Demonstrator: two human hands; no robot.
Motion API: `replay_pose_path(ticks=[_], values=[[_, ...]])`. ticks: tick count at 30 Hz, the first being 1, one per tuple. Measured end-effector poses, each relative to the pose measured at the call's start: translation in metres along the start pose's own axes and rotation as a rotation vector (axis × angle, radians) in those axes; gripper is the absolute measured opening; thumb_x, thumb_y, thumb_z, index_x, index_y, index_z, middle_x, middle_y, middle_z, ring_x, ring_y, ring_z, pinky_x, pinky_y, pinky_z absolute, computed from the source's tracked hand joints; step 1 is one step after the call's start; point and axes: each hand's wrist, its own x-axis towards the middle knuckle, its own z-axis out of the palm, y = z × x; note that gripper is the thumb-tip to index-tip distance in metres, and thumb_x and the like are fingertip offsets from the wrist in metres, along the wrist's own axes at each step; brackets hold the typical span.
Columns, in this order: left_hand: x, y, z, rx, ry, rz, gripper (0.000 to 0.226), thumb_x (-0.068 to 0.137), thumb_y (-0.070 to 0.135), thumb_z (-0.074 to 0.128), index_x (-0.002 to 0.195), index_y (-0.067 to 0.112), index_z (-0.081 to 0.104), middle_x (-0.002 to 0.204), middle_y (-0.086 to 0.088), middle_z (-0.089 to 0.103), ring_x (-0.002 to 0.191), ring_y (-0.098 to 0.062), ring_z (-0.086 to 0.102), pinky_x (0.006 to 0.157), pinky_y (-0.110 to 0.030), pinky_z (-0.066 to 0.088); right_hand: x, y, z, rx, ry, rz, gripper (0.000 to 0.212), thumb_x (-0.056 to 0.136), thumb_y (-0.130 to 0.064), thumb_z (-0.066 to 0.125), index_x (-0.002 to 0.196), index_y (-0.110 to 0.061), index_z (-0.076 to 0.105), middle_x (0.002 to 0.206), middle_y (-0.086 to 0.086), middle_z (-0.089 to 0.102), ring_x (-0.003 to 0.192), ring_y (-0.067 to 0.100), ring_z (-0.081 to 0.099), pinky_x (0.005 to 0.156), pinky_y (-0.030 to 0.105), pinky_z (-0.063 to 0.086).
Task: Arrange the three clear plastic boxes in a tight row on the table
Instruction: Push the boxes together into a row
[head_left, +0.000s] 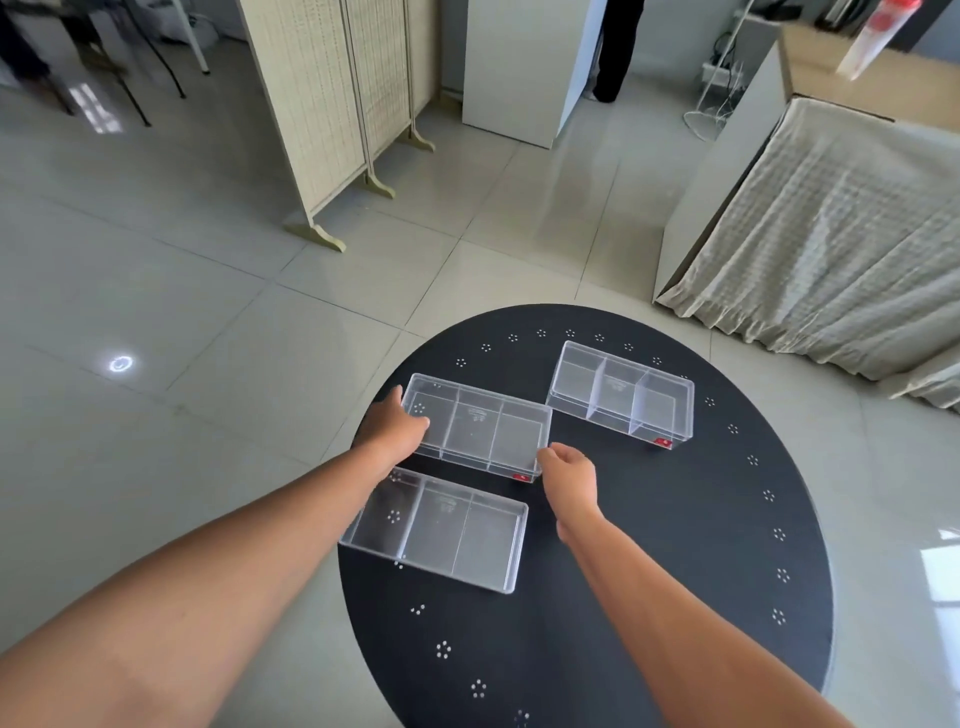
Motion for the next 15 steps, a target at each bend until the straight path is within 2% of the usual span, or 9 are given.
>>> replay_pose_path(ticks=[1,3,5,7,10,12,15], values=[[0.001,0.006,0.001,0.095,0.073,0.024,0.068,0.089,0.03,0.054,0.151,0.023,0.028,0.15,-0.011,0.04,0.127,-0.033,0.048,0.106,-0.046,0.04,0.004,-0.001,-0.005,-0.004,0.044,-0.007,0.01,0.084,-0.021,0.049,0.091,-0.026,0.053,0.073,-0.005,0.051,0.064,0.017,0.045,0.066,0.028,0.04],[0.0,0.021,0.006,0.175,0.194,0.153,0.063,0.089,0.027,0.052,0.149,0.022,0.032,0.149,-0.012,0.04,0.132,-0.033,0.044,0.11,-0.049,0.036,0.014,-0.002,-0.019,-0.047,0.162,-0.039,0.034,0.082,-0.033,0.048,0.115,-0.029,0.059,0.101,-0.005,0.062,0.087,0.017,0.061,0.087,0.038,0.05],[0.0,0.04,0.014,0.126,0.235,0.291,0.057,0.089,0.021,0.051,0.145,0.021,0.041,0.145,-0.009,0.045,0.132,-0.03,0.044,0.11,-0.044,0.036,0.027,-0.005,-0.039,-0.116,0.289,-0.079,0.047,0.082,-0.035,0.046,0.126,-0.027,0.059,0.118,-0.001,0.06,0.105,0.023,0.06,0.099,0.047,0.047],[-0.001,0.065,0.027,0.06,0.203,0.369,0.052,0.089,0.017,0.05,0.141,0.021,0.047,0.146,-0.006,0.046,0.134,-0.025,0.043,0.109,-0.039,0.036,0.039,-0.012,-0.063,-0.169,0.423,-0.099,0.044,0.09,-0.027,0.048,0.132,-0.024,0.056,0.128,0.004,0.054,0.117,0.027,0.054,0.104,0.047,0.041],[-0.004,0.1,0.053,0.013,0.081,0.378,0.051,0.09,0.017,0.05,0.141,0.024,0.048,0.148,-0.006,0.044,0.135,-0.024,0.045,0.109,-0.038,0.038,0.057,-0.023,-0.101,-0.203,0.556,-0.072,0.048,0.092,-0.022,0.05,0.14,-0.02,0.048,0.142,0.01,0.045,0.13,0.03,0.044,0.108,0.046,0.032],[-0.003,0.122,0.072,0.02,0.004,0.343,0.054,0.089,0.02,0.05,0.143,0.026,0.046,0.149,-0.006,0.044,0.131,-0.026,0.049,0.106,-0.04,0.042,0.072,-0.025,-0.124,-0.201,0.589,-0.039,0.053,0.092,-0.023,0.051,0.144,-0.02,0.043,0.147,0.011,0.041,0.134,0.031,0.04,0.11,0.046,0.029],[0.001,0.149,0.098,0.078,-0.089,0.3,0.061,0.088,0.026,0.051,0.148,0.026,0.038,0.151,-0.004,0.042,0.131,-0.027,0.05,0.105,-0.041,0.042,0.089,-0.026,-0.149,-0.21,0.53,0.006,0.057,0.091,-0.029,0.05,0.146,-0.02,0.039,0.149,0.01,0.039,0.134,0.03,0.041,0.111,0.046,0.028]])
